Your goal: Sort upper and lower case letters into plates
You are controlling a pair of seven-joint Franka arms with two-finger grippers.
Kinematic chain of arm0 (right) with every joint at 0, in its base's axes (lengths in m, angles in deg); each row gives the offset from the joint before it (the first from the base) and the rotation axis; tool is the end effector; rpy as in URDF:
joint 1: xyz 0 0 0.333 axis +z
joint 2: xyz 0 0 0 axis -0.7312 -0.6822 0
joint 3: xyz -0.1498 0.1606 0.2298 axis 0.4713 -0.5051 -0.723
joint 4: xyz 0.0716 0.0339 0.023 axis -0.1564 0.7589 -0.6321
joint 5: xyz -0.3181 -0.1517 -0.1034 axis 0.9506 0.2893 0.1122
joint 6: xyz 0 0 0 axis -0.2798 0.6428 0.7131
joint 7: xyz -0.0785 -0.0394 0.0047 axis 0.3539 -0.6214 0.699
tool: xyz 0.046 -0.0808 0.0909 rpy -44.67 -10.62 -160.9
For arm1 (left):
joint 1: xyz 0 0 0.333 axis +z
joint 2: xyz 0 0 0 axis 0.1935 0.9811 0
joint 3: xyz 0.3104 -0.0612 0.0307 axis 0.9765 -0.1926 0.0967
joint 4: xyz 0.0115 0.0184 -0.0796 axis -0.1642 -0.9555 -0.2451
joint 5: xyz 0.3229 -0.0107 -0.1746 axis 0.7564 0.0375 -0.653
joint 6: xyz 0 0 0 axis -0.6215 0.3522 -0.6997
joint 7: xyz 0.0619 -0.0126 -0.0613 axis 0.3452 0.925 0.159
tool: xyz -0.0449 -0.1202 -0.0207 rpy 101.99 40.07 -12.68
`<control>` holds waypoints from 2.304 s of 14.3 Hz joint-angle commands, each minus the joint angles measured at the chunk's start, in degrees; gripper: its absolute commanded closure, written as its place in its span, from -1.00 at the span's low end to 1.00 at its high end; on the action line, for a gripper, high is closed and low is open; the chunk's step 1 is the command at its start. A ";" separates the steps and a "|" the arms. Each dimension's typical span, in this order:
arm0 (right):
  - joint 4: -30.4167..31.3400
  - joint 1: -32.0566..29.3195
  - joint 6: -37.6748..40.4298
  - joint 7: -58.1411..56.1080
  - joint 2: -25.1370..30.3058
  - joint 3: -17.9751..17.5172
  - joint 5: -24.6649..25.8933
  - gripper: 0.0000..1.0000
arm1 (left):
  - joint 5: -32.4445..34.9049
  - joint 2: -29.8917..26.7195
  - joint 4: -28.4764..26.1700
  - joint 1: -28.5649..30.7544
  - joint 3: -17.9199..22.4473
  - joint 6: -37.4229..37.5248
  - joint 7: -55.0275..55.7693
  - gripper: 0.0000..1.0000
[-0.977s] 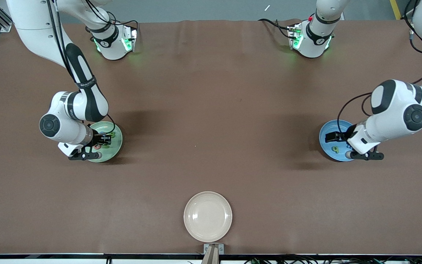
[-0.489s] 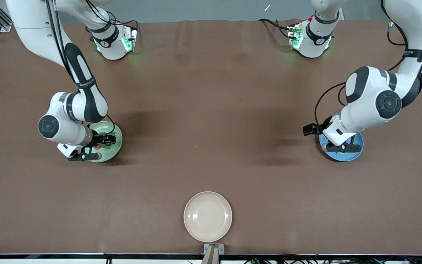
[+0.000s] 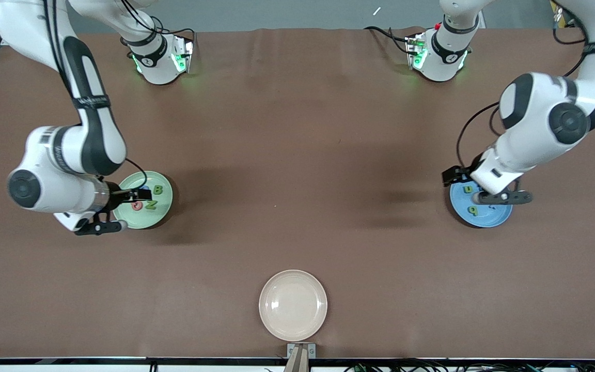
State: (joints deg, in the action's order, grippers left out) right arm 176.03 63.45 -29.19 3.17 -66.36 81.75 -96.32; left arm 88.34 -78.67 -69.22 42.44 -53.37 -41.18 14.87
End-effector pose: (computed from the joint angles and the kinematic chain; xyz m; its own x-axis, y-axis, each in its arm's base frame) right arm 0.5959 0.0414 0.3365 0.9649 0.0866 -0.2480 0.0649 -0.9934 -0.0943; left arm 0.5350 -0.0660 0.3923 0.9989 0.0335 -0.0341 0.0345 -0.9990 0.0288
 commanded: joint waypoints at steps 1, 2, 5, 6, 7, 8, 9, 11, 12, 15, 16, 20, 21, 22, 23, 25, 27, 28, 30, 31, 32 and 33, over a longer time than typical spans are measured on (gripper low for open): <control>-9.36 -1.00 8.98 1.14 -0.19 0.37 3.38 -1.00 | -1.33 -6.91 1.96 3.07 0.71 6.36 -3.99 -0.99; -12.18 -1.52 11.01 1.31 -0.19 0.54 4.00 -1.00 | -1.60 -7.79 3.63 3.34 0.88 9.08 -5.76 -0.99; -17.83 -4.07 14.63 1.23 -0.36 0.63 4.36 -1.00 | -1.95 -8.42 10.30 3.61 3.95 14.89 -8.22 -0.99; -19.14 -5.21 15.15 1.22 -0.36 0.63 4.36 -1.00 | -3.00 -8.42 13.19 3.61 4.83 17.52 -8.76 -0.99; -20.20 -6.26 15.86 1.31 -0.36 0.72 4.54 -1.00 | -3.70 -8.42 16.01 3.61 5.45 20.42 -8.85 -0.99; -21.34 -7.92 15.86 0.96 -0.27 0.72 5.32 -1.00 | -4.67 -8.33 19.86 3.61 6.76 24.10 -8.85 -0.99; -22.31 -9.51 15.95 0.70 -0.36 0.63 6.11 -1.00 | -5.20 -8.16 22.95 3.61 7.38 26.83 -9.02 -0.99; -23.55 -10.66 16.04 0.52 -0.27 0.63 6.56 -1.00 | -5.64 -8.15 27.53 3.87 7.39 30.80 -10.25 -0.99; -23.64 -10.67 16.39 0.52 -0.27 0.63 6.56 -1.00 | -5.64 -8.24 28.33 3.87 7.39 32.12 -10.34 -0.99; -23.81 -10.67 17.00 0.52 -0.19 0.72 6.21 -1.00 | -5.73 -8.33 29.04 3.78 7.39 32.58 -10.26 -0.99; -24.42 -10.75 17.01 0.43 -0.27 0.63 6.21 -1.00 | -5.73 -7.81 30.35 3.70 7.13 32.40 -10.17 -0.99; -26.63 -10.67 16.83 1.22 -0.53 0.54 6.30 -1.00 | -6.69 -7.19 30.98 3.17 6.86 32.31 -9.55 -0.99; -26.71 -10.58 16.92 1.05 -0.54 0.45 5.69 -1.00 | -7.05 -6.93 30.98 3.26 6.95 32.31 -9.38 -0.99; -26.71 -10.58 17.00 1.14 -0.45 0.37 5.51 -1.00 | -6.88 -6.75 31.06 3.26 6.95 32.22 -9.29 -0.99; -26.71 -10.49 17.18 1.14 -0.28 0.37 5.50 -1.00 | -7.05 -6.75 31.07 3.43 7.04 32.05 -9.29 -0.99; -26.45 -10.23 19.01 0.70 -0.01 0.37 5.42 -1.00 | -6.70 -6.40 31.07 3.17 6.95 29.86 -9.29 -0.99; -26.27 -9.62 19.73 0.52 -0.01 0.28 5.76 -1.00 | -6.52 -5.96 31.07 3.08 6.95 29.15 -9.11 -0.99; -26.10 -9.00 19.73 0.61 -0.01 0.28 6.12 -1.00 | -6.78 -5.78 31.07 3.25 6.95 29.15 -9.03 -0.99; -23.65 -9.08 19.21 0.61 1.38 0.19 6.03 -1.00 | -7.05 -4.03 31.15 3.52 7.38 29.15 -9.11 -0.99; -22.51 -9.35 18.68 0.61 2.27 -0.07 6.12 -1.00 | -6.96 -3.59 31.15 3.43 7.47 29.15 -9.11 -0.99; -22.15 -9.78 19.02 0.61 2.97 -0.42 6.12 -1.00 | -6.61 -3.67 31.15 3.26 7.48 29.06 -9.11 -0.99; -21.36 -10.14 19.11 0.61 3.76 -0.60 6.12 -1.00 | -6.61 -3.67 31.15 3.17 7.48 29.06 -9.11 -0.99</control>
State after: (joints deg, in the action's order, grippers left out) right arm 150.80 54.16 -9.87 3.44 -66.26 82.15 -90.78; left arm 82.23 -83.03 -39.47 45.75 -45.82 -12.23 5.59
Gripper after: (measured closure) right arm 0.000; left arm 0.000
